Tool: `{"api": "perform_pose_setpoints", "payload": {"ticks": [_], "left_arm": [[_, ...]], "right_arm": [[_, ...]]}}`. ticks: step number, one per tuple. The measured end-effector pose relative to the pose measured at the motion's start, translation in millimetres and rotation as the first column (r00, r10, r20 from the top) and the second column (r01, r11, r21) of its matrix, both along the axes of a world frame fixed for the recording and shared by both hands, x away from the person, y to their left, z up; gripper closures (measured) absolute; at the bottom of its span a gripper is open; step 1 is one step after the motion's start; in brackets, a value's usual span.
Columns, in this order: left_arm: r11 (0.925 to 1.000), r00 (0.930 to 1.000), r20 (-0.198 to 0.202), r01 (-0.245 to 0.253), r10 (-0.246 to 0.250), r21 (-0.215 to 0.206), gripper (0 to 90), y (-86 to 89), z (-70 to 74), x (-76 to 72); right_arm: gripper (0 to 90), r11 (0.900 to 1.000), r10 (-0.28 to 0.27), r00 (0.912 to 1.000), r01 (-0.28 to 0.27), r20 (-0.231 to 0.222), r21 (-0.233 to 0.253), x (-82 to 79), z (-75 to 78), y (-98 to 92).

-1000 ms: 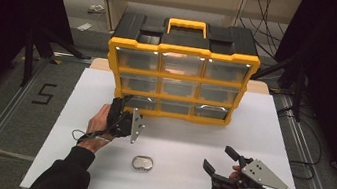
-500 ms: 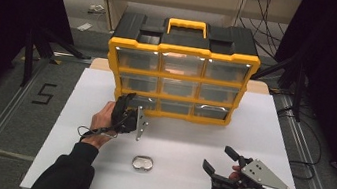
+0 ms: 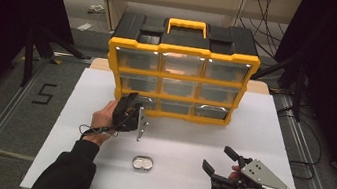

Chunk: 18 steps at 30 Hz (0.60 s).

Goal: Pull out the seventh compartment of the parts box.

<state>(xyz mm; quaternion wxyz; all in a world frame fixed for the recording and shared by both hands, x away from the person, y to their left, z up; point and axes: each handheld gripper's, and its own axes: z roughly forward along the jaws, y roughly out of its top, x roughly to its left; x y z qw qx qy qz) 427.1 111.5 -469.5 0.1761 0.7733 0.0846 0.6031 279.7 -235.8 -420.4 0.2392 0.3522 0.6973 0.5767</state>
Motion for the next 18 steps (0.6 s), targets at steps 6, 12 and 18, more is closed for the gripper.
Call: {"api": "perform_pose_setpoints", "payload": {"ticks": [6,12,18], "left_arm": [[0.9997,0.9996,0.028,0.009,-0.01,0.025,54.3,-4.2,-1.7,-0.2],[0.9991,0.9987,0.049,0.015,-0.017,0.041,59.0,-8.2,-3.7,-0.2],[0.9973,0.9972,0.074,0.009,-0.015,0.073,63.8,-8.5,-6.0,-0.7]], "right_arm": [[18.2,1.0,0.0,1.0,0.0,0.002,0.002,0.1,-0.1,0.3],[18.3,1.0,0.0,1.0,0.0,-0.002,0.002,0.4,0.0,0.0],[18.3,1.0,0.002,1.0,-0.002,-0.002,0.003,0.2,0.1,-0.1]]}}
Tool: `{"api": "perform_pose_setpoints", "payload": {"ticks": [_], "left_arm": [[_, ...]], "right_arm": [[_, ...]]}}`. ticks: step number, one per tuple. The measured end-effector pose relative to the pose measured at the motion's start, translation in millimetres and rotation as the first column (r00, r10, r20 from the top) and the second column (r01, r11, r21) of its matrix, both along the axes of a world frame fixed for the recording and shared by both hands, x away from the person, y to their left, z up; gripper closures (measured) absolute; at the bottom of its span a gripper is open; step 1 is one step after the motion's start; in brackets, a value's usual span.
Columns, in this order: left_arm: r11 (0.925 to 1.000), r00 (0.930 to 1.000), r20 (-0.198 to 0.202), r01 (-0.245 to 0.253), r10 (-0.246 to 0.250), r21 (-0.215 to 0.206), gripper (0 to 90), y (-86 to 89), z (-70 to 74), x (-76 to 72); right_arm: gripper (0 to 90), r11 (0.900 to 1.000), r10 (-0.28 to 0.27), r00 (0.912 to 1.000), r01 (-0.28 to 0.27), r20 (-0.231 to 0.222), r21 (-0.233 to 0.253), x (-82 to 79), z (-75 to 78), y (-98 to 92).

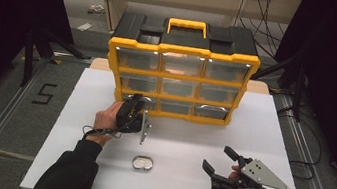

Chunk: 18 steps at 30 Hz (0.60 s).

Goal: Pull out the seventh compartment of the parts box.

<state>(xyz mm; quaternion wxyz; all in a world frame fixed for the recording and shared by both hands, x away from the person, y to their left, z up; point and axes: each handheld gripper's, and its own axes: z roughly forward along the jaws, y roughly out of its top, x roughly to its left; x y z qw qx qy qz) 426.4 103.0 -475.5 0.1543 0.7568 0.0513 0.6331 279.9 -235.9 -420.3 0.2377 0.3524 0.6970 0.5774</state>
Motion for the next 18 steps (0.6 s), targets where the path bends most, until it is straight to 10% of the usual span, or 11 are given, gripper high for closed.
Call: {"api": "perform_pose_setpoints", "payload": {"ticks": [18], "left_arm": [[0.9984,0.9996,0.025,-0.01,0.009,0.056,72.5,2.0,-4.5,0.9]], "right_arm": [[18.4,1.0,0.0,1.0,0.0,0.004,-0.003,-0.1,0.3,-0.3]]}}
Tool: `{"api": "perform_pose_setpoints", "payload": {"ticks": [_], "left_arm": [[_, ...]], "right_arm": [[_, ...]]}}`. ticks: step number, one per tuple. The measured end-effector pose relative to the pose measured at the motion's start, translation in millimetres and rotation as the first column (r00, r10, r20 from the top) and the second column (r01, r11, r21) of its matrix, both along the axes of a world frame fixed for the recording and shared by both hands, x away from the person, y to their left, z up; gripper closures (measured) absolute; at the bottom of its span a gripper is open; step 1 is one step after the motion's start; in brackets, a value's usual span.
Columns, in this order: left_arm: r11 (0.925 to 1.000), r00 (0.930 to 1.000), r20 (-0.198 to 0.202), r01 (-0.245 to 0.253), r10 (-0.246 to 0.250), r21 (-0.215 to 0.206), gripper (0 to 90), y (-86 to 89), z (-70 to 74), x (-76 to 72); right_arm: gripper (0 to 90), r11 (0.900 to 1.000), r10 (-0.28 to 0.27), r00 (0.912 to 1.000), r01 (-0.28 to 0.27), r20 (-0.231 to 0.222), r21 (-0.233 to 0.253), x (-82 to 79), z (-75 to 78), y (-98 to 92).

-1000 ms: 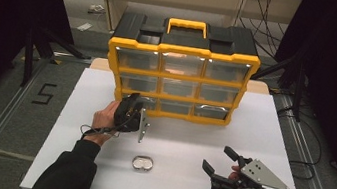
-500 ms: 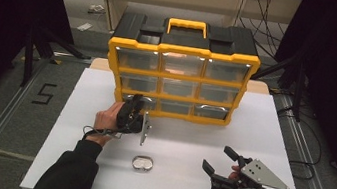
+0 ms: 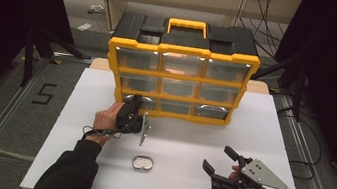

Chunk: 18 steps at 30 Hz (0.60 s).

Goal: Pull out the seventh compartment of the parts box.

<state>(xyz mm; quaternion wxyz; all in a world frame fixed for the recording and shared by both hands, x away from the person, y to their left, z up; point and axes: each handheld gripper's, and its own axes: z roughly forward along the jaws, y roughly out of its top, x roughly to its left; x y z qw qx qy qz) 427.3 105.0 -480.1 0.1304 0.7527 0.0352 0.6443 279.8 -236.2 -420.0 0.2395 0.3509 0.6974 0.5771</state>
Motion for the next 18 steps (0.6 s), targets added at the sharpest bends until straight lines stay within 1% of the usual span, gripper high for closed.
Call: {"api": "perform_pose_setpoints", "payload": {"ticks": [3,4,6,8,10,16,17,18], "left_arm": [[1.0,0.9998,0.017,0.009,-0.009,0.001,73.5,0.2,-0.8,0.1],[0.9999,0.9997,0.021,0.008,-0.008,0.011,74.0,0.1,-1.3,-0.4],[0.9998,0.9995,0.029,0.014,-0.015,0.014,74.3,0.0,-2.1,-0.4],[0.9998,0.9995,0.029,0.013,-0.014,0.016,74.5,-0.2,-2.0,-0.9],[0.9995,0.9995,0.029,0.013,-0.014,0.03,74.7,-0.2,-1.6,-2.4],[0.9997,0.9996,0.025,0.011,-0.011,0.02,74.9,-0.9,-1.5,-3.3],[0.9997,0.9996,0.025,0.011,-0.011,0.02,74.9,-0.9,-1.5,-3.3],[0.9996,0.9997,0.024,0.006,-0.006,0.029,75.0,-0.7,-1.0,-4.0]], "right_arm": [[18.5,1.0,0.0,1.0,0.0,0.0,0.002,-0.1,0.1,0.1],[18.5,1.0,0.0,1.0,0.0,0.0,-0.001,-0.1,0.1,-0.1],[18.5,1.0,-0.001,1.0,0.001,-0.001,-0.001,-0.3,0.3,-0.1],[18.5,1.0,-0.001,1.0,0.001,-0.002,-0.002,-0.4,0.4,-0.2],[18.6,1.0,0.0,1.0,0.0,0.0,0.0,0.0,0.2,-0.2],[18.6,1.0,-0.002,1.0,0.002,-0.002,-0.001,-0.1,0.4,-0.5],[18.6,1.0,-0.002,1.0,0.002,-0.002,-0.001,-0.1,0.4,-0.5],[18.6,1.0,-0.002,1.0,0.002,-0.003,0.0,-0.1,0.4,-0.5]]}}
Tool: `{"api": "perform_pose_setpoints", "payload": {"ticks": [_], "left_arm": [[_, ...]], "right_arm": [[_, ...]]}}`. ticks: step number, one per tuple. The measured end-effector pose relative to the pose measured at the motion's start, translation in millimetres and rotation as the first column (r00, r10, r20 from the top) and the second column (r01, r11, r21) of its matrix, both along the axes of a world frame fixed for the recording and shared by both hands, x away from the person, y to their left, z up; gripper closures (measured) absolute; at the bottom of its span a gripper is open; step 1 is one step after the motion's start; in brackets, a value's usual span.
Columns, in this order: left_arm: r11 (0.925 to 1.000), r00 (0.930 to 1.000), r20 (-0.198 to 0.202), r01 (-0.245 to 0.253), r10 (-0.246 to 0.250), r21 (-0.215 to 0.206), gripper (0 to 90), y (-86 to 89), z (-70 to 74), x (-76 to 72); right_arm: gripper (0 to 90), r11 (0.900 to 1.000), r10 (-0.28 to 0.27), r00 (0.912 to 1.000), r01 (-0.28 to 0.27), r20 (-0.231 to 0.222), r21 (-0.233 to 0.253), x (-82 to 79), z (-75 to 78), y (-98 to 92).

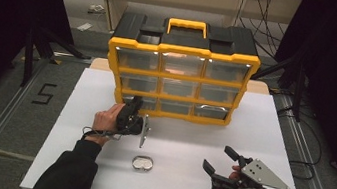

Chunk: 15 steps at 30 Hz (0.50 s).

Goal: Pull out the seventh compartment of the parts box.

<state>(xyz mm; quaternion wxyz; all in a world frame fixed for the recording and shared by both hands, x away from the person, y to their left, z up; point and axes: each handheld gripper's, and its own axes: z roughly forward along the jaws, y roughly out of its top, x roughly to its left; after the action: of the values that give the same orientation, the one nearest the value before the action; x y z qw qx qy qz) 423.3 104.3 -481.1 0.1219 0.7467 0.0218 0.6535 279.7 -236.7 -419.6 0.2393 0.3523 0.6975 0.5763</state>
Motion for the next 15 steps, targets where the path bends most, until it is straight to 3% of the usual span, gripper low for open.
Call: {"api": "perform_pose_setpoints", "payload": {"ticks": [7,15], "left_arm": [[0.9999,1.0,0.009,-0.002,0.002,0.014,75.9,-0.1,-0.7,-1.2],[0.9993,0.9993,0.023,0.028,-0.028,0.027,77.3,2.9,-2.3,-0.8]], "right_arm": [[18.6,1.0,0.0,1.0,0.0,0.001,0.0,-0.3,0.1,-0.1],[18.7,1.0,0.0,1.0,0.0,0.0,0.0,-0.5,0.5,-0.3]]}}
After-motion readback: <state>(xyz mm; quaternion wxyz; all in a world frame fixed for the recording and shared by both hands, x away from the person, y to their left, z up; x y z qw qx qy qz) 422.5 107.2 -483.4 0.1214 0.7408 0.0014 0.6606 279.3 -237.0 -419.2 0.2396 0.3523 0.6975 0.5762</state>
